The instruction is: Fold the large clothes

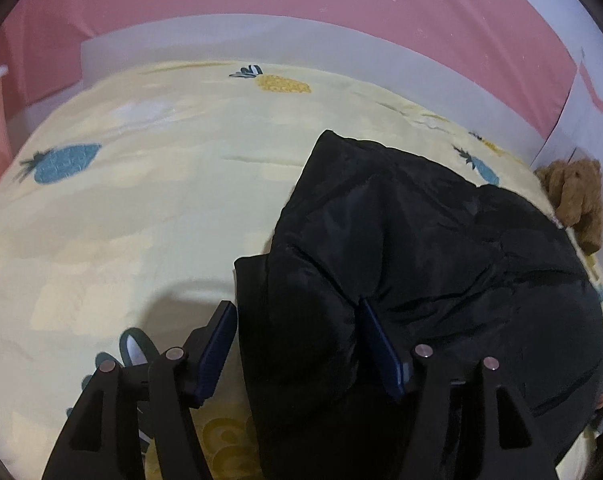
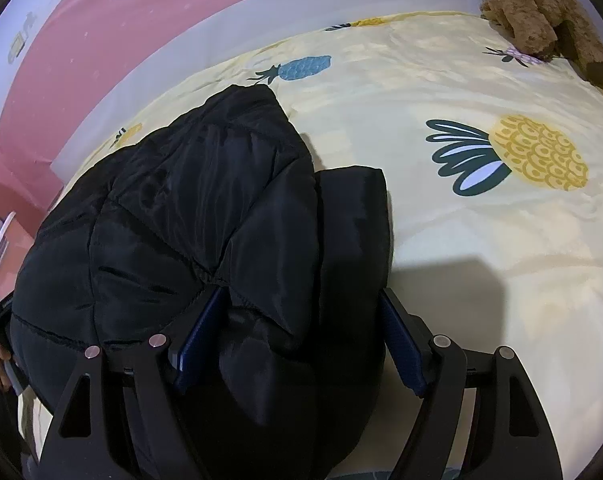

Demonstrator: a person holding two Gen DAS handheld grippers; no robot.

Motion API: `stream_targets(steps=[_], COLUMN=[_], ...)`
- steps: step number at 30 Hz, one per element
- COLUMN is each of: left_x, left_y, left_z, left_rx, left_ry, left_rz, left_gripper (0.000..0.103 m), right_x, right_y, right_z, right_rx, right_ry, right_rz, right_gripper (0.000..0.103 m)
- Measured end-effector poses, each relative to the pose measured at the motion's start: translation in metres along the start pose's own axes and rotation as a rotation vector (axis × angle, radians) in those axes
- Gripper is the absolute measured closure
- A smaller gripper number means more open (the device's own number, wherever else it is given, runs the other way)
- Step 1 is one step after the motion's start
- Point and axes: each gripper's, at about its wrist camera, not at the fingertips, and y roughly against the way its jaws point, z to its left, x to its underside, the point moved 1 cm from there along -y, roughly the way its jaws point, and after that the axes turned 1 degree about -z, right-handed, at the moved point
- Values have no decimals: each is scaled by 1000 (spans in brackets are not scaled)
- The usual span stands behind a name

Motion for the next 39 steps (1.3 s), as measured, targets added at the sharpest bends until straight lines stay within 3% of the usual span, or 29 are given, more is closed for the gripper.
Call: stream_targets(steps=[10, 18, 21, 25, 28, 33, 35, 39], left_x=[-2, 15, 14, 8, 8, 14, 12, 10], left_y=[-9, -13, -22, -32, -33, -29, -28, -15], left_z=[-4, 18, 25, 22, 18, 12, 9, -3], left_rx=[-17, 104, 154, 166, 167, 193, 196, 151], left_ry=[-16, 99, 147, 134, 118, 103, 86, 33], left_rz=[-8, -6, 14, 27, 34, 19, 14, 2], left_gripper=[37, 35, 29, 25, 25, 39, 50, 67], right_x=[-5, 1, -7, -15, -12, -17, -18, -18], right_y=[-13, -17, -25, -35, -31, -30, -25, -10], right_z=[-3, -9, -7, -6, -5, 6, 8, 21], right_rx=[-25, -85, -96, -107, -132, -143, -143, -142], right_ry=[-3, -50, -39, -31, -33, 14, 22, 18], right_rz=[15, 28, 40, 49, 50, 50, 50, 36], right_gripper=[26, 26, 25, 25, 36, 54, 63, 74])
